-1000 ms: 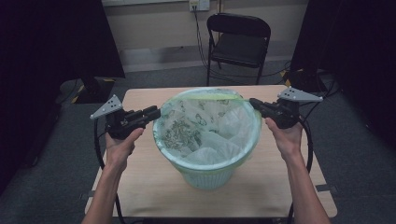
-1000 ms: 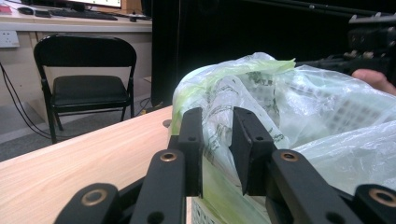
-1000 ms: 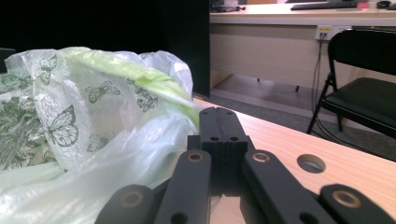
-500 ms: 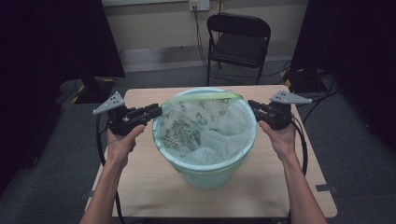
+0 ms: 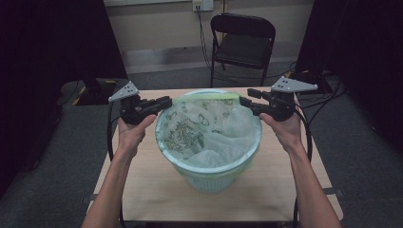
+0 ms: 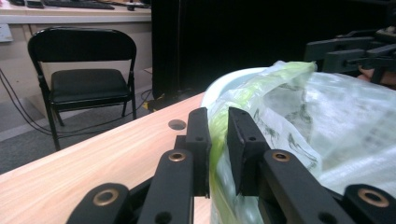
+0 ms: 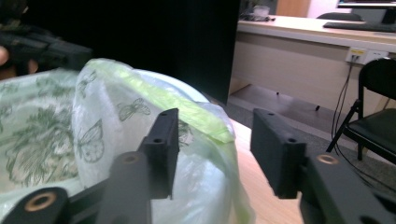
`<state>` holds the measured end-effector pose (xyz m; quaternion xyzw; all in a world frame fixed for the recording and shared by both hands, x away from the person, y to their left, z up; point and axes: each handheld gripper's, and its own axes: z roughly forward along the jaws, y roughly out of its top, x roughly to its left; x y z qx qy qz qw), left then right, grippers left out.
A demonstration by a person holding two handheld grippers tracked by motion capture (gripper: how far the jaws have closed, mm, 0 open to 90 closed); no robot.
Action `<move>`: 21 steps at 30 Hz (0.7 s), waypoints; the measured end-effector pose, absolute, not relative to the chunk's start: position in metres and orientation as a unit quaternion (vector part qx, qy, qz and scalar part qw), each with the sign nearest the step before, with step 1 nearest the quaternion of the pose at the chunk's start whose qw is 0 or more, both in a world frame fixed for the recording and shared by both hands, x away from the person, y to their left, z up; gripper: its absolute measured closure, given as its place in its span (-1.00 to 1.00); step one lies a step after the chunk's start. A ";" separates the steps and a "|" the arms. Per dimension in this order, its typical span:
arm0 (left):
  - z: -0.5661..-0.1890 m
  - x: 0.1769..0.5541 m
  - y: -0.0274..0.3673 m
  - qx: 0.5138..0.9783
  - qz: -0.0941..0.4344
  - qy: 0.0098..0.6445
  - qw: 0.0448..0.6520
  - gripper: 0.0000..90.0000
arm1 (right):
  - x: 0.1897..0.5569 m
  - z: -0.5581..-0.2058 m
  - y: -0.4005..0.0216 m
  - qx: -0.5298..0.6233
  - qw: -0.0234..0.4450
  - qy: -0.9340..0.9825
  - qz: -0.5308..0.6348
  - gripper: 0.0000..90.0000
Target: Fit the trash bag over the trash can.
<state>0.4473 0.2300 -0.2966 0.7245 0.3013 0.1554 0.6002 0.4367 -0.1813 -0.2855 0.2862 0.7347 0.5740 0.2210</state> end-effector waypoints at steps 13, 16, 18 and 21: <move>-0.285 0.450 0.228 0.712 0.157 0.305 0.612 0.45 | 0.453 -0.288 -0.176 0.268 0.201 0.754 0.565 0.98; -0.282 0.426 0.236 0.710 0.177 0.304 0.610 0.32 | 0.448 -0.290 -0.178 0.280 0.196 0.747 0.571 0.98; -0.283 0.415 0.240 0.712 0.181 0.303 0.606 0.26 | 0.441 -0.290 -0.180 0.287 0.195 0.742 0.574 0.98; -0.287 0.403 0.243 0.714 0.173 0.307 0.605 0.20 | 0.424 -0.291 -0.180 0.296 0.194 0.740 0.573 0.98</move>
